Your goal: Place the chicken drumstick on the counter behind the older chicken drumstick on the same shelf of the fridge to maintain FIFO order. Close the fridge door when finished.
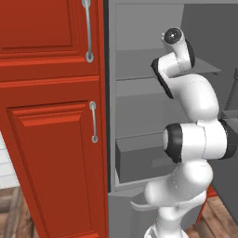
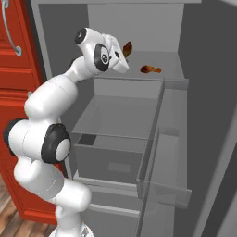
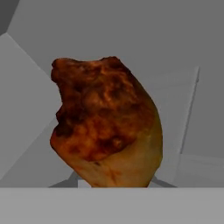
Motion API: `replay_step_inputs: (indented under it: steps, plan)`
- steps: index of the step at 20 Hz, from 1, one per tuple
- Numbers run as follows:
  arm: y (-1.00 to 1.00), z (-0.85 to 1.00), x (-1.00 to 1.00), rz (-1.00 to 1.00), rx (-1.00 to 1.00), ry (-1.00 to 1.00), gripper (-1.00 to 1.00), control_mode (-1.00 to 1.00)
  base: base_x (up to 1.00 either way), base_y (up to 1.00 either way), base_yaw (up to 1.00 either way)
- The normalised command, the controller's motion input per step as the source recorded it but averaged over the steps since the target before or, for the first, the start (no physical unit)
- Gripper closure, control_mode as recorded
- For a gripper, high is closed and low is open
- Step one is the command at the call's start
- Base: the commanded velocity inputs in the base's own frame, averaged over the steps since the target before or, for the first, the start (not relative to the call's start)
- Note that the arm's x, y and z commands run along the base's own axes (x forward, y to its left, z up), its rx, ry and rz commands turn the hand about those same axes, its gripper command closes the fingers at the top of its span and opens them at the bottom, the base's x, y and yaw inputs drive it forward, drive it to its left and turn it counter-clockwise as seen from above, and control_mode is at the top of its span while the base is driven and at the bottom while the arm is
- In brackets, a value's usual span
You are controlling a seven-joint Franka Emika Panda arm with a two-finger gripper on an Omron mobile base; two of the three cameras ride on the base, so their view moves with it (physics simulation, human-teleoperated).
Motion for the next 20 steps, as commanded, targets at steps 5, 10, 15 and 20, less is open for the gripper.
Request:
replay_step_inputs:
  steps: [5, 10, 15, 20]
  plan:
    - [-0.08, 0.0, 0.58, 0.0, 0.0, 0.14, 1.0, -1.0, 0.0, 0.0, 0.0]
    - [-0.1, -0.1, 0.47, 0.0, 0.0, 0.16, 1.0, -1.0, 0.0, 0.0, 0.0]
    - [-0.19, -0.05, 0.32, 0.0, 0.0, 0.07, 1.0, -1.0, 0.0, 0.0, 0.0]
    - [-0.23, -0.02, 0.39, 0.0, 0.0, 0.1, 1.0, -1.0, 0.0, 0.0, 0.0]
